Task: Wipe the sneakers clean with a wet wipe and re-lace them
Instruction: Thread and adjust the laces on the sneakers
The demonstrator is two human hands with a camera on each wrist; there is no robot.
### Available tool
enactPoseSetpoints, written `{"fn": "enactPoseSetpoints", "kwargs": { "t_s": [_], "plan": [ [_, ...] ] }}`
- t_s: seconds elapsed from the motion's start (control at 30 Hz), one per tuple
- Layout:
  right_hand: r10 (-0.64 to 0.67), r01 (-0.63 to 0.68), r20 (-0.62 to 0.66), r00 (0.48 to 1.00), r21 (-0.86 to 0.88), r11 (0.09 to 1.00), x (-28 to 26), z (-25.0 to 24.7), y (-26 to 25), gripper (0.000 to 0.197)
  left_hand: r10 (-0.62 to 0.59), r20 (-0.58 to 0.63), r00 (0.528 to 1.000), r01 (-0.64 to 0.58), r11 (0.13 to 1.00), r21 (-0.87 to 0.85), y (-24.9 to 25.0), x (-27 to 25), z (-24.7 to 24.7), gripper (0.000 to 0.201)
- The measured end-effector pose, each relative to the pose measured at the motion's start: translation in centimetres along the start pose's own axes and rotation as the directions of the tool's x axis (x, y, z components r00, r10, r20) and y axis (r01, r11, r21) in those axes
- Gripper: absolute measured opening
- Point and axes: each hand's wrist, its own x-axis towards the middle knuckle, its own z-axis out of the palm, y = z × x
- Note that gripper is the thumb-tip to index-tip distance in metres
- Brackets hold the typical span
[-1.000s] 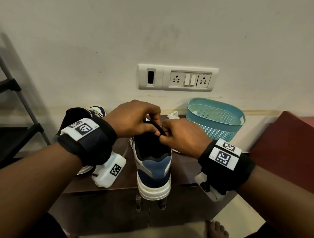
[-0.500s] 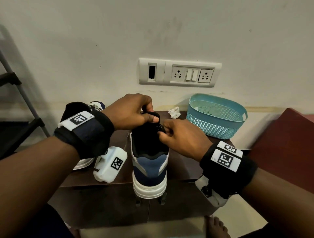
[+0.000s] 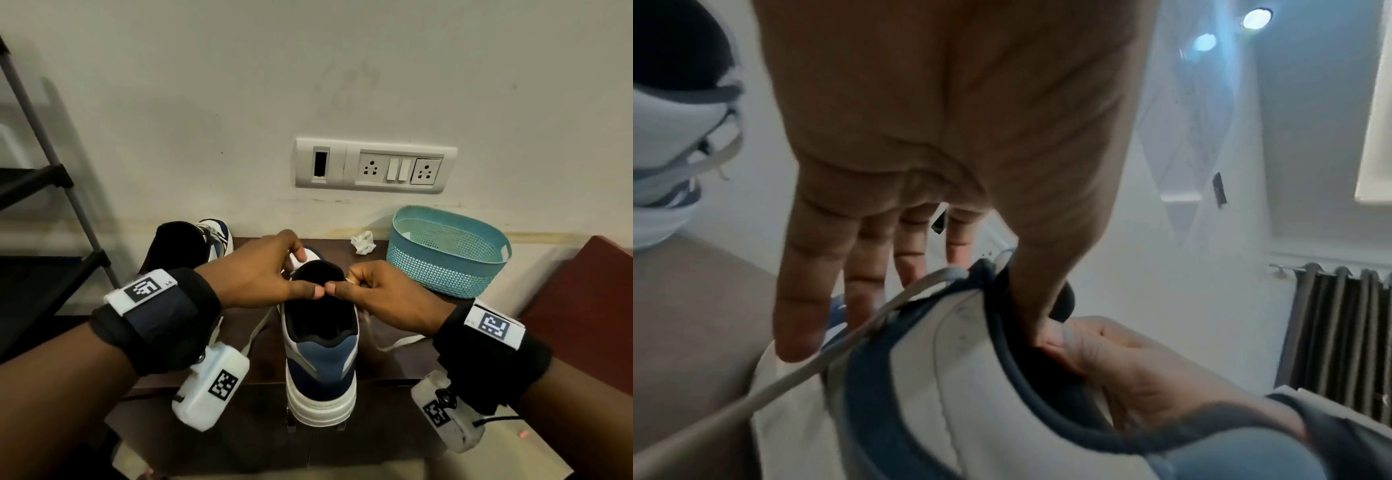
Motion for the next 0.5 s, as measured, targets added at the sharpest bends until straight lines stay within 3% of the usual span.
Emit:
{"fn": "enactPoseSetpoints", "kwargs": {
  "t_s": [0.1, 0.2, 0.33, 0.5],
  "plan": [
    [0.039, -0.041, 0.023, 0.999, 0.126, 0.991, -0.3, 0.2, -0.1, 0.041, -0.11, 0.141, 0.984, 0.139, 0.966, -0.22, -1.2, -0.9, 0.2, 0.059],
    [0.11, -0.123, 0.069, 0.992, 0.218, 0.968, -0.3, 0.0, -0.1, 0.045, -0.129, 0.23, 0.965, 0.224, 0.863, -0.454, -1.5, -1.8, -0.2, 0.061],
    [0.106, -0.12, 0.086, 0.991, 0.18, 0.976, -0.6, -1.1, -0.5, 0.04, -0.136, 0.216, 0.967, 0.223, 0.86, -0.458, -2.0, -2.8, -1.9, 0.039],
    [0.127, -0.134, 0.053, 0.991, 0.162, 0.978, -1.0, -3.2, -0.5, 0.037, -0.169, 0.015, 0.985, 0.166, 0.941, -0.293, -2.5, -3.4, -3.8, 0.032]
  ]
}}
